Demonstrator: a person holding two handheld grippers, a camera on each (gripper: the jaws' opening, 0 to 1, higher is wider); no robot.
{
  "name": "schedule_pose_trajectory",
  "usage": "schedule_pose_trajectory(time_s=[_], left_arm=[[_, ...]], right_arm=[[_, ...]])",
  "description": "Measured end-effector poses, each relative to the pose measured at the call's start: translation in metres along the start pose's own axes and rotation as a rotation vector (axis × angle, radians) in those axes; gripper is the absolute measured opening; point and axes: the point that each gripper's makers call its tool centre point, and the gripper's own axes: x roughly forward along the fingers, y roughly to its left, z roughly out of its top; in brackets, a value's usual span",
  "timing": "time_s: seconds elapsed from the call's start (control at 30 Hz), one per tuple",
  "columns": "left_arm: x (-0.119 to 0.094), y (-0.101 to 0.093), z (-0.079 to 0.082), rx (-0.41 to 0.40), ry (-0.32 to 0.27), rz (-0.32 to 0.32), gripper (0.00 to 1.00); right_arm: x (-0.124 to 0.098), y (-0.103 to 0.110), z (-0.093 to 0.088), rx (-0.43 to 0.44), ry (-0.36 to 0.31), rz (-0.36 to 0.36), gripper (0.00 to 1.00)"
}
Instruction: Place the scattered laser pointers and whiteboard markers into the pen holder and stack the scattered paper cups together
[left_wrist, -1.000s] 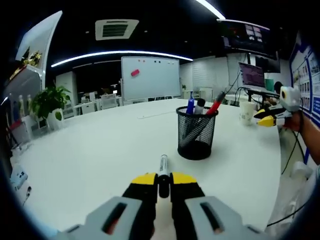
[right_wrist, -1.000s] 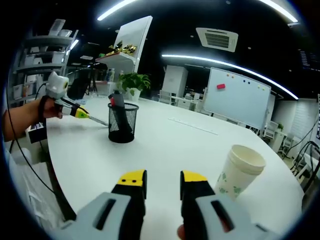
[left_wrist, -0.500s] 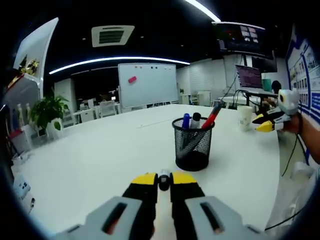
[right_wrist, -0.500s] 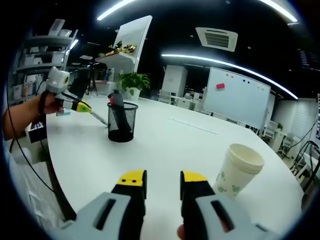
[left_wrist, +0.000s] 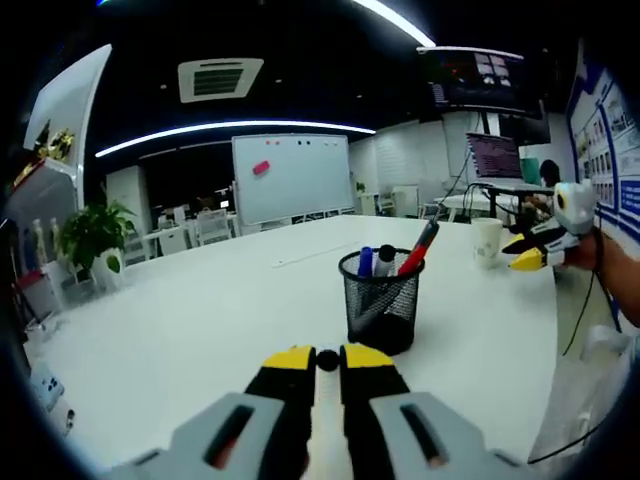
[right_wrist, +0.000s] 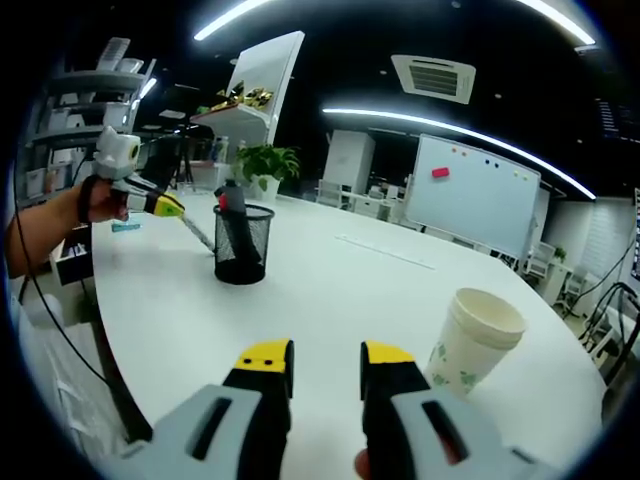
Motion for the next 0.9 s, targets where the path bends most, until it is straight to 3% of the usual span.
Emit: schedule_pose_trajectory(time_s=[0.3, 0.47, 0.9], left_arm=[[0.000, -0.001, 0.009, 0.013, -0.020, 0.000, 0.11], [0.000, 0.002, 0.018, -0.029, -0.052, 0.002, 0.11], [-0.002, 0.000, 0.038, -0.002, -0.095, 0.012, 0.11]], right_arm=[[-0.002, -0.001, 0.000, 0.001, -0.001, -0.003, 0.27], [-0.002, -0.001, -0.002, 0.004, 0.002, -0.004, 0.27], [-0.002, 0.000, -0.004, 0.009, 0.004, -0.003, 0.27]])
